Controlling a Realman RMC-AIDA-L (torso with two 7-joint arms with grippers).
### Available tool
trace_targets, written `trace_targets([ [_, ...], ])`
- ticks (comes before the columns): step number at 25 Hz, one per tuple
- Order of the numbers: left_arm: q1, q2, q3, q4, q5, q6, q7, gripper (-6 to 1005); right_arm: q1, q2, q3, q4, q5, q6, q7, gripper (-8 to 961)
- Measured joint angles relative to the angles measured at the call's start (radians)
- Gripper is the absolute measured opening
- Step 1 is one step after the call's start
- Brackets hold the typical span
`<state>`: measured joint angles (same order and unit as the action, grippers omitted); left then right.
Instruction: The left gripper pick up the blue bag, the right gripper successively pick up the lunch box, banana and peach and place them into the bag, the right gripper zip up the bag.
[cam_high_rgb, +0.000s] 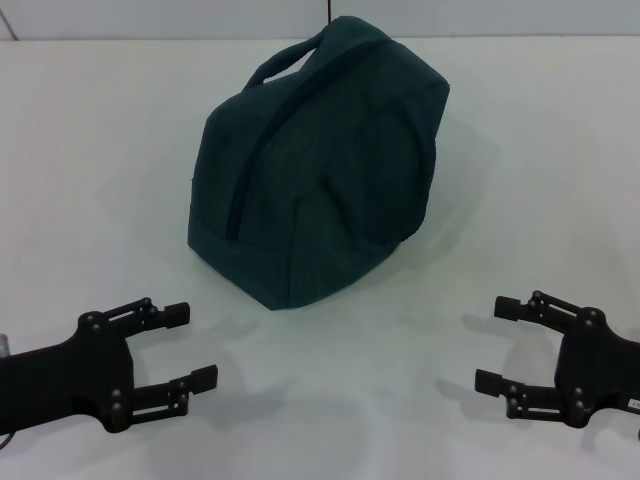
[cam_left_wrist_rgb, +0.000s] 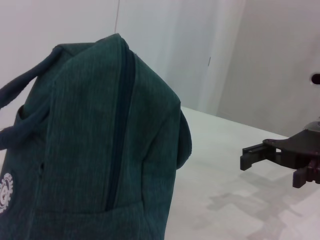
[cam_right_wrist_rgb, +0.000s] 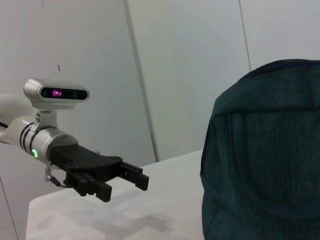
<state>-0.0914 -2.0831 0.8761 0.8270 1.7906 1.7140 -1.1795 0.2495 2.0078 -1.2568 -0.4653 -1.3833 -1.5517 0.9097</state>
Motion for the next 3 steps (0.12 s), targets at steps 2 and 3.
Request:
trace_targets([
  [2, 0.000, 0.000, 0.000, 0.000, 0.000, 0.002, 0.000, 802, 0.000, 0.000, 0.000, 0.000, 0.001, -0.001, 0.000, 886],
  [3, 0.000, 0.000, 0.000, 0.000, 0.000, 0.004, 0.000, 802, 0.001, 0.000, 0.000, 0.000, 0.001, -0.001, 0.000, 886],
])
